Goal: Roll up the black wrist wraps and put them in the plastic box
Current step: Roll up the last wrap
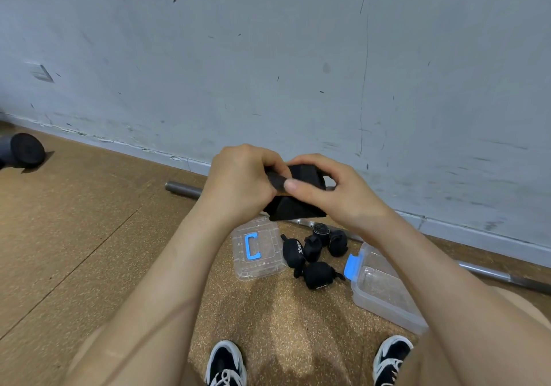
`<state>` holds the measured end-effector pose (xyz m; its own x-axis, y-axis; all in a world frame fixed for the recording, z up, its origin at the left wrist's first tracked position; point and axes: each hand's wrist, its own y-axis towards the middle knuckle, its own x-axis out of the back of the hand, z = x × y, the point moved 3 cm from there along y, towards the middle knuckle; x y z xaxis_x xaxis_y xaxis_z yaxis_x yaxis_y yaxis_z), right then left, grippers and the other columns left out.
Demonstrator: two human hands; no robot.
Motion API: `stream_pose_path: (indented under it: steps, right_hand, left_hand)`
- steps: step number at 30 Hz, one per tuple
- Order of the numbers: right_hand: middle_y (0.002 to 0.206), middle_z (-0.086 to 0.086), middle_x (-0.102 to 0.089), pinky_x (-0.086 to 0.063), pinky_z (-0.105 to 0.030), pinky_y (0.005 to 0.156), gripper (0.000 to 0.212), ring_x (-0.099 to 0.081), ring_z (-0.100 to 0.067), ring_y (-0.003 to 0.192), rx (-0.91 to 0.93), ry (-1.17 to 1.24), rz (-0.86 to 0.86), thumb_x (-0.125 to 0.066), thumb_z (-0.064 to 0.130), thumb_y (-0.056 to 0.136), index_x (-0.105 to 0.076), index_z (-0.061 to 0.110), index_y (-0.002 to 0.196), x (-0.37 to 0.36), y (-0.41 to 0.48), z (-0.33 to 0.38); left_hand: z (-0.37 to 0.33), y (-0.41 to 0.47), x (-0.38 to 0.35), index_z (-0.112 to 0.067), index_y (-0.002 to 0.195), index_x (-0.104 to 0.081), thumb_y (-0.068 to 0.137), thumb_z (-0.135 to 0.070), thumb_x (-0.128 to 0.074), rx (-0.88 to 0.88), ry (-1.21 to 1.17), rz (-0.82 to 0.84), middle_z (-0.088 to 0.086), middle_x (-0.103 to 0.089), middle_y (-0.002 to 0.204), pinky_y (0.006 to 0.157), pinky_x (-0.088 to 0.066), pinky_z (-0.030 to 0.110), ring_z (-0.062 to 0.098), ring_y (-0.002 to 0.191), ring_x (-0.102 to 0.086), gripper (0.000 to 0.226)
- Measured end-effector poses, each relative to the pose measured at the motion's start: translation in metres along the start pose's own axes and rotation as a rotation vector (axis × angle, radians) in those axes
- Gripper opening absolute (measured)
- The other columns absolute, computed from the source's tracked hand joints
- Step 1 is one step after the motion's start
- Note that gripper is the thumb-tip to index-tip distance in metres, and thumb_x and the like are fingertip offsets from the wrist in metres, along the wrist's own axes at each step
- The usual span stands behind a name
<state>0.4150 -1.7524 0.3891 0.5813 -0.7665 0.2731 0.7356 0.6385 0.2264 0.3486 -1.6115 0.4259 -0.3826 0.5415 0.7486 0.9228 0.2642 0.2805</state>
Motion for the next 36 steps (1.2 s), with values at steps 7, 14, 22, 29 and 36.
stream_pose_path:
  steps: [7, 14, 22, 29, 36]
  right_hand:
    - [0.087, 0.038, -0.064, -0.057, -0.031, 0.090, 0.044, -0.067, 0.000, 0.088, 0.021, 0.000, -0.005, -0.086, 0.017, 0.073, -0.062, 0.045, 0.098, -0.002, -0.002, 0.000]
    - [0.105, 0.006, -0.068, -0.059, -0.039, 0.088, 0.034, -0.070, -0.021, 0.099, -0.054, 0.144, -0.006, -0.080, 0.006, 0.077, -0.071, 0.029, 0.102, 0.004, 0.000, -0.002]
    - [0.109, 0.003, -0.066, -0.057, -0.047, 0.090, 0.031, -0.069, -0.022, 0.099, -0.036, 0.097, -0.014, -0.082, 0.022, 0.071, -0.070, 0.035, 0.097, 0.013, -0.001, 0.001]
    - [0.112, -0.009, -0.059, -0.053, -0.034, 0.071, 0.047, -0.065, -0.022, 0.085, -0.028, 0.261, 0.041, -0.072, 0.006, 0.058, -0.060, 0.026, 0.098, 0.028, -0.003, 0.009]
    - [0.124, -0.006, -0.060, -0.060, -0.041, 0.079, 0.065, -0.071, -0.024, 0.100, -0.170, 0.420, 0.155, -0.077, 0.009, 0.069, -0.056, 0.024, 0.129, 0.036, -0.008, 0.004]
  left_hand:
    - [0.012, 0.004, 0.002, -0.023, 0.073, -0.071, 0.073, -0.011, -0.085, 0.143, -0.371, 0.067, 0.000, -0.072, 0.072, 0.064, -0.056, 0.034, 0.013, 0.067, -0.067, 0.018]
    - [0.020, 0.002, -0.011, -0.012, 0.078, -0.067, 0.083, -0.013, -0.076, 0.315, -0.726, 0.093, 0.000, -0.069, 0.071, 0.047, -0.047, 0.023, 0.012, 0.058, -0.064, 0.010]
    - [0.016, 0.002, -0.026, -0.013, 0.080, -0.068, 0.063, -0.010, -0.087, 0.344, -0.908, 0.087, 0.010, -0.072, 0.088, 0.057, -0.053, 0.025, 0.019, 0.072, -0.069, 0.026]
    - [0.008, -0.005, -0.038, -0.017, 0.116, -0.069, 0.078, -0.032, -0.073, 0.271, -0.972, 0.333, 0.009, -0.074, 0.106, 0.074, -0.057, 0.030, 0.023, 0.096, -0.072, 0.041]
    - [-0.002, -0.004, -0.031, -0.026, 0.113, -0.070, 0.073, -0.034, -0.078, 0.093, -0.772, 0.066, 0.000, -0.074, 0.103, 0.077, -0.057, 0.025, 0.014, 0.096, -0.071, 0.042]
